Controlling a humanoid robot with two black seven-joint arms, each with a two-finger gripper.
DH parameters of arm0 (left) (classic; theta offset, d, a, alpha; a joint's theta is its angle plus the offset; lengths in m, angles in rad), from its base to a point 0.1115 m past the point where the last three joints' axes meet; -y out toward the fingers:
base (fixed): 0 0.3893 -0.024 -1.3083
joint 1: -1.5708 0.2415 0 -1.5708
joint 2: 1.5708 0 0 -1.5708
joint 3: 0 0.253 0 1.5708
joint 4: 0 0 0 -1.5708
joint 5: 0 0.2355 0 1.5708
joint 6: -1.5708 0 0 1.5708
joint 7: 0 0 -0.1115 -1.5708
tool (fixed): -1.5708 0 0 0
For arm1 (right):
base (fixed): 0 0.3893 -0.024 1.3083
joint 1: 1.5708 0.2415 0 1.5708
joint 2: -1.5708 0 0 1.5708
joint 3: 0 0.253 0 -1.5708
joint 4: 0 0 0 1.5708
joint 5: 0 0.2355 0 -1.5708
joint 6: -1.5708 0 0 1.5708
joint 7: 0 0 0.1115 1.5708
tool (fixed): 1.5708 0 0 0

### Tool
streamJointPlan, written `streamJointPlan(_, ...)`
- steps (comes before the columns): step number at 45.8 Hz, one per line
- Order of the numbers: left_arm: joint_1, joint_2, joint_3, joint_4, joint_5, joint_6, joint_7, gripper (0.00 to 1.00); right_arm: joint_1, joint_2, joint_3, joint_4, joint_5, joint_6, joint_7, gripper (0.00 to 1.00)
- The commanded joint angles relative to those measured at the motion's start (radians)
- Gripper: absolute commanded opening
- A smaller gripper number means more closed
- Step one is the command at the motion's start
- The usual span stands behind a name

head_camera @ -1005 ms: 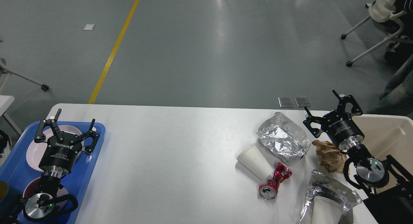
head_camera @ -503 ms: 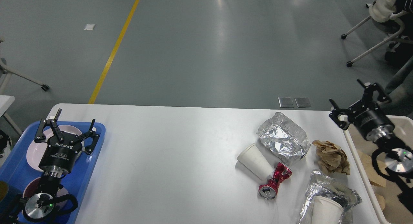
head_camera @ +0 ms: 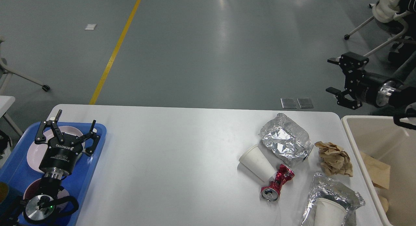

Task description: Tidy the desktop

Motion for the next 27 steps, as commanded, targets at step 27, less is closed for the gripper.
streamJointPlan(27,0.000,0.000,0.000,0.000,0.000,0.000,0.000,0.97,0.937,0.554,-1.042,0.239,0.019,0.556,-0.126,1.00)
